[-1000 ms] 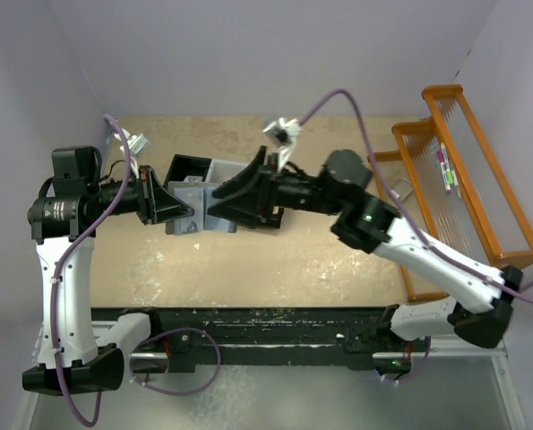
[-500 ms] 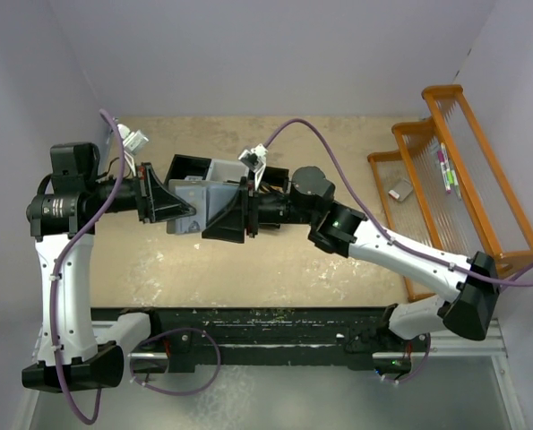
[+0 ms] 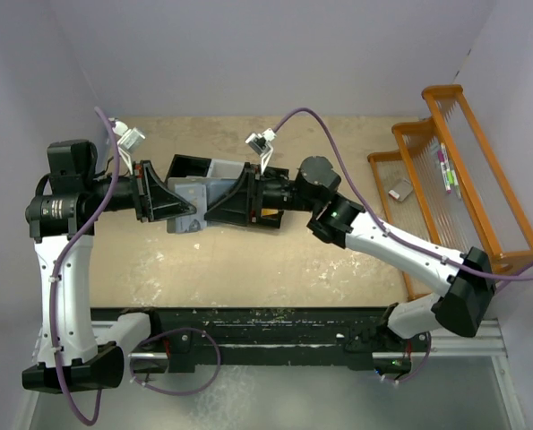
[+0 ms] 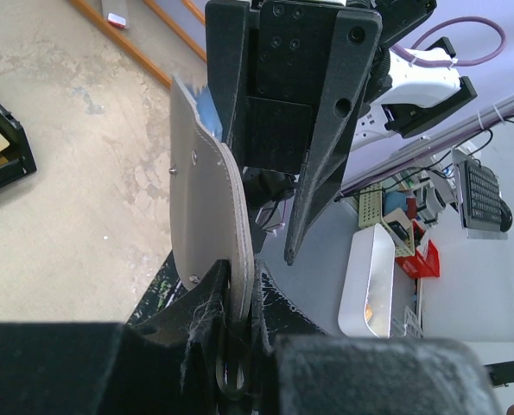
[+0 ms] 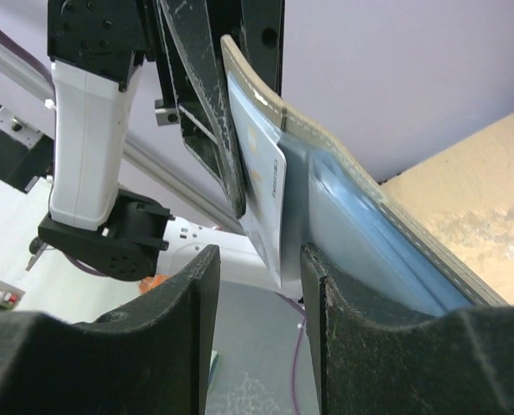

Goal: Take the credit cards out of the card holder

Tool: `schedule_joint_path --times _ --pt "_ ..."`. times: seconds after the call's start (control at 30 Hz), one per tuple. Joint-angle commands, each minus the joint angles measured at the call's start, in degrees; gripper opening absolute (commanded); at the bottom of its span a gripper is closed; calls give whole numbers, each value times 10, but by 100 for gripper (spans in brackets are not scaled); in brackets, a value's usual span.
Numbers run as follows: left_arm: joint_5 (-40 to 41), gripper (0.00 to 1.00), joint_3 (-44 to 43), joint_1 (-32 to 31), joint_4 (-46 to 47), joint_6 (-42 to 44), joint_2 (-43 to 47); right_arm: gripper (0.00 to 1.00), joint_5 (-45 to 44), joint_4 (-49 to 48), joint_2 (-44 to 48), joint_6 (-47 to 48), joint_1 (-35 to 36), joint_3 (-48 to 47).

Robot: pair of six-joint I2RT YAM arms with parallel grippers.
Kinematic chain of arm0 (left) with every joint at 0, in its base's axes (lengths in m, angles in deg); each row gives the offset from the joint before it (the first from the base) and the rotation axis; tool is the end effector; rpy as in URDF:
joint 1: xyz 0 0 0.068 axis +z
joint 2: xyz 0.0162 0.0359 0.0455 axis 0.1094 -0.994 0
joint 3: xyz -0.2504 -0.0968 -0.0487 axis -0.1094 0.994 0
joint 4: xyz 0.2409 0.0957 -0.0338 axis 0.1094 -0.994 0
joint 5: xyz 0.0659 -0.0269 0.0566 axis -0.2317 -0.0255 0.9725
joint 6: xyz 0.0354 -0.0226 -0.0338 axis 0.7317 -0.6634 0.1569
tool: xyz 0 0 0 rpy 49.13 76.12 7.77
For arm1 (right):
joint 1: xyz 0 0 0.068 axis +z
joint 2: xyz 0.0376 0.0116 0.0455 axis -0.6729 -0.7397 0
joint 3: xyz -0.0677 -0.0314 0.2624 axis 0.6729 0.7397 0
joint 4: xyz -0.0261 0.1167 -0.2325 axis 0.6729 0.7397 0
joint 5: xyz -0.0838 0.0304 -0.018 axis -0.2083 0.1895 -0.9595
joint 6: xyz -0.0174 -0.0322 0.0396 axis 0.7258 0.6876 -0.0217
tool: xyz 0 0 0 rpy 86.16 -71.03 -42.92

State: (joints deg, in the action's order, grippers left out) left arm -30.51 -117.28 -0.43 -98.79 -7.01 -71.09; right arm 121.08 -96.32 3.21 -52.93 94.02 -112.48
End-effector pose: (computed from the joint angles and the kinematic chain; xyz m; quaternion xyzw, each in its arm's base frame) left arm 0.1531 -0.0194 0.4488 0.1941 0.7259 -0.5713 0.3303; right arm 0.1867 0.2699 0.4143 -0.2501 0.5723 0.7058 0.3341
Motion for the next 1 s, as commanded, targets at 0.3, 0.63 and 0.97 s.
schedule_joint_path --times 0.3,0.63,0.97 --pt "-58 0 -14 -1 16 -20 17 28 46 -142 -30 -80 -3 -16" --pt "-55 26 -20 -1 15 -22 22 0 65 -214 -31 -123 -4 10" --pt "-73 24 -21 -1 26 -40 24 6 66 -212 -11 -123 -12 36"
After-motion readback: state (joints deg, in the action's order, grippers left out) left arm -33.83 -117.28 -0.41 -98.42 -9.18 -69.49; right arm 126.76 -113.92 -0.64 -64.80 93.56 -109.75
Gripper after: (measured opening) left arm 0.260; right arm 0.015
